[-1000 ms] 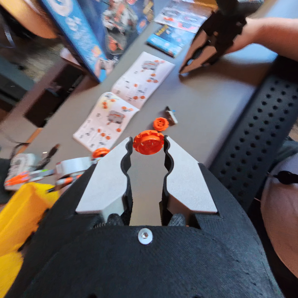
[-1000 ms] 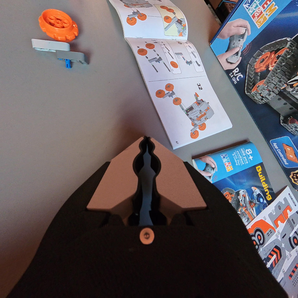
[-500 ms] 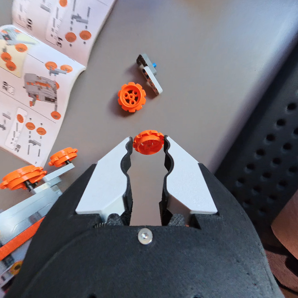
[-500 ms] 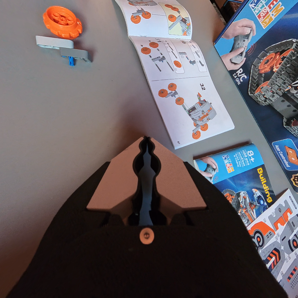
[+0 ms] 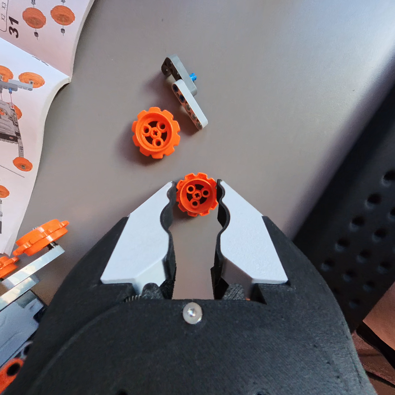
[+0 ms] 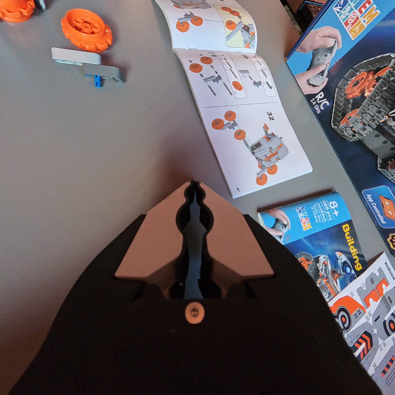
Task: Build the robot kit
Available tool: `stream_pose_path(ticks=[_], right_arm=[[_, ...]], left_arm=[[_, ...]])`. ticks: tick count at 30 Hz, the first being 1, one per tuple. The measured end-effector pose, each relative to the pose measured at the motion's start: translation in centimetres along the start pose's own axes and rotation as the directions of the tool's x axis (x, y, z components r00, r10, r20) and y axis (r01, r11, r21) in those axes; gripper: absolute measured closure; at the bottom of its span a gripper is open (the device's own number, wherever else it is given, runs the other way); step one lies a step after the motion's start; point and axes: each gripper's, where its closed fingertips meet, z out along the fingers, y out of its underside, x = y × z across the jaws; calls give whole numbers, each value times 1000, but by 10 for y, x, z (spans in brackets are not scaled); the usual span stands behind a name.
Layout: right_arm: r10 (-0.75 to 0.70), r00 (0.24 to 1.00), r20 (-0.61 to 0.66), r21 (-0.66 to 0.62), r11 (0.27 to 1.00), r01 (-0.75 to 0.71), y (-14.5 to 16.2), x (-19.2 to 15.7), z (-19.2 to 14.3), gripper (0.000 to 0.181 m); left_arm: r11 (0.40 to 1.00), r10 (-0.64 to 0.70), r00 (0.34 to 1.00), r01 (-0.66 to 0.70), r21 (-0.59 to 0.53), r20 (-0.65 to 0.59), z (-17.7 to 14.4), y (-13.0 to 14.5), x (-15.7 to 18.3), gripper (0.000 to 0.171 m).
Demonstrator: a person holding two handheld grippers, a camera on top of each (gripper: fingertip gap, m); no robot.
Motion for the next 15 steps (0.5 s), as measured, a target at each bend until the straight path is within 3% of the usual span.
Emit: stream_pose_path(ticks=[8, 11, 15], right_arm=[[-3, 1000, 4, 1, 1000, 3, 0, -2, 0, 181], [-4, 1000, 6, 2, 1000, 4, -1, -2, 0, 181], [-1, 1000, 9, 3, 1000, 1, -1, -2, 0, 181]], left_arm=[[999, -17, 1000, 17, 36, 3, -2, -4, -3, 131], [988, -30, 999, 34, 149, -31, -25, -22, 3, 130], [937, -31, 999, 34, 348, -13, -82, -49, 0, 131]])
